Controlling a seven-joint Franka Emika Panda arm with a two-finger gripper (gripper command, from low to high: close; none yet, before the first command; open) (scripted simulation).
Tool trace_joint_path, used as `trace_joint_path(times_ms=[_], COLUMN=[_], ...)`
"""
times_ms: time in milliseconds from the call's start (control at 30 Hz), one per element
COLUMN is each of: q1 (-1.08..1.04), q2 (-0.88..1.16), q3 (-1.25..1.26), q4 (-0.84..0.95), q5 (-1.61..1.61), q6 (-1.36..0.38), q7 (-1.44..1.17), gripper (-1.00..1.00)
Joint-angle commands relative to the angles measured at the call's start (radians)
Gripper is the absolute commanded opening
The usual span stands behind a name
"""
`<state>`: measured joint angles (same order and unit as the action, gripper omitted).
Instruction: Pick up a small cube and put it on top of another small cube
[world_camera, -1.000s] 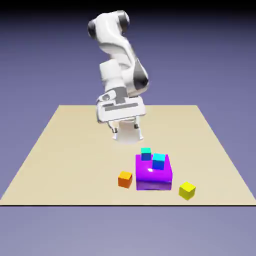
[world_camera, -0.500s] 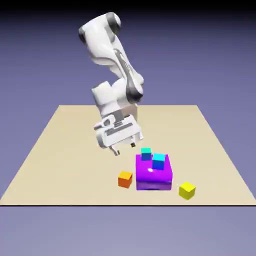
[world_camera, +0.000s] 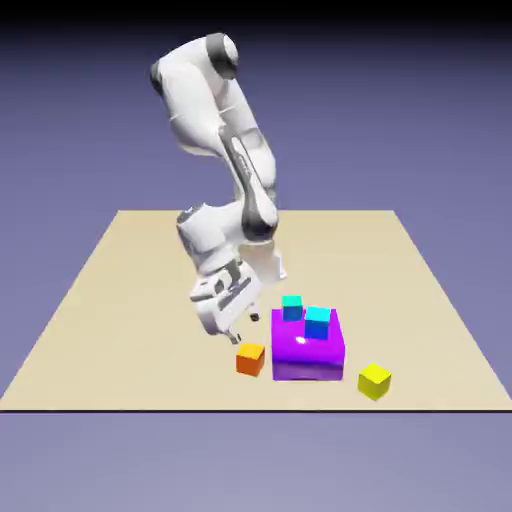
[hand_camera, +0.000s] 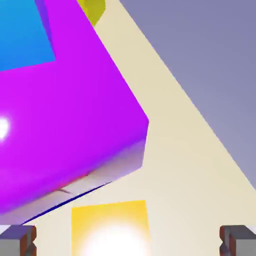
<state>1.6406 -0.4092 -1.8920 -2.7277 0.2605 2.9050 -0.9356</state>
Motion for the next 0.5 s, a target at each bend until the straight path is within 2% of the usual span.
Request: trace_joint_path(times_ms=[0,67,433,467], q1=[0.031,0.045,0.42,0.42], q2=[0.003,0.004,-0.182,-0.182], q3=[-0.036,-0.052,-0.406,-0.406], q4=[0.002,0.002,0.063,0.063], q5=[0.005,0.007,-0.053,-0.053], q6=[-0.003,-0.004,0.19,0.19], q7=[-0.032,-0.046,-0.032,-0.032], gripper=[0.0,0.0,0.0,-1.0])
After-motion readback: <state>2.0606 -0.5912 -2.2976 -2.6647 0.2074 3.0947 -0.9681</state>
